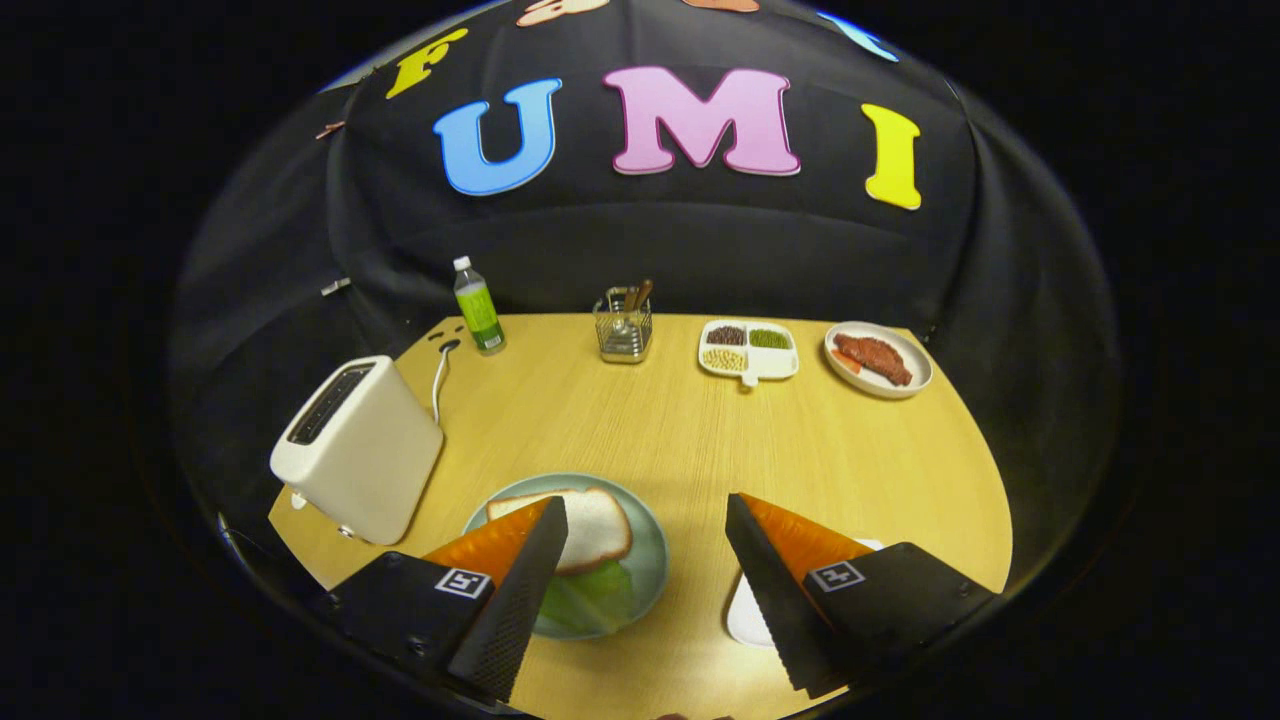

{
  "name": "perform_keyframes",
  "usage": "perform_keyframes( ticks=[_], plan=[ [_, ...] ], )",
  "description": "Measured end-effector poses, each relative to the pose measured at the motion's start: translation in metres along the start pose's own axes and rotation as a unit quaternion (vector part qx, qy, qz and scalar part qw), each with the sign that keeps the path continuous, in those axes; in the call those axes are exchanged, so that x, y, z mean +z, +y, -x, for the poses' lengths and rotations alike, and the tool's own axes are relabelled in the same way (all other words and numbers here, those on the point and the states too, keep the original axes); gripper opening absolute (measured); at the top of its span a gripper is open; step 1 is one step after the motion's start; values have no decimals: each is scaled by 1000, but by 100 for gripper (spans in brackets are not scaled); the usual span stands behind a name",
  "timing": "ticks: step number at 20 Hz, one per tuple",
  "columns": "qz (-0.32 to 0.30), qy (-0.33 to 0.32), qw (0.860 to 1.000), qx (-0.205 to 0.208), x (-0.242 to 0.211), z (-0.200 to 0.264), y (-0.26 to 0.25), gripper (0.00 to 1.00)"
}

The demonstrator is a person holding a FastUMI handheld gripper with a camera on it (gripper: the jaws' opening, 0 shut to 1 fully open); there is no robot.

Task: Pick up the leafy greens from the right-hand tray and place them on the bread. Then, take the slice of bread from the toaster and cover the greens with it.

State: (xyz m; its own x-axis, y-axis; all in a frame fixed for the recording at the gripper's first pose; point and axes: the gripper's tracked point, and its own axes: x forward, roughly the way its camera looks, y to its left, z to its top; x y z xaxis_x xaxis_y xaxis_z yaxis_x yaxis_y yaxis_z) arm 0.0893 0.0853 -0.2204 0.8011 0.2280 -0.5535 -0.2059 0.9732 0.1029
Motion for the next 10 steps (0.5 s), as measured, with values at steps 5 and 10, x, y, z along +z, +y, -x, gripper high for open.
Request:
perform_keyframes(
  ticks=[5,10],
  plan=[
    [-17,-79,996,25,61,47,-23,99],
    [-17,-139,990,29,101,91,-48,99]
  ],
)
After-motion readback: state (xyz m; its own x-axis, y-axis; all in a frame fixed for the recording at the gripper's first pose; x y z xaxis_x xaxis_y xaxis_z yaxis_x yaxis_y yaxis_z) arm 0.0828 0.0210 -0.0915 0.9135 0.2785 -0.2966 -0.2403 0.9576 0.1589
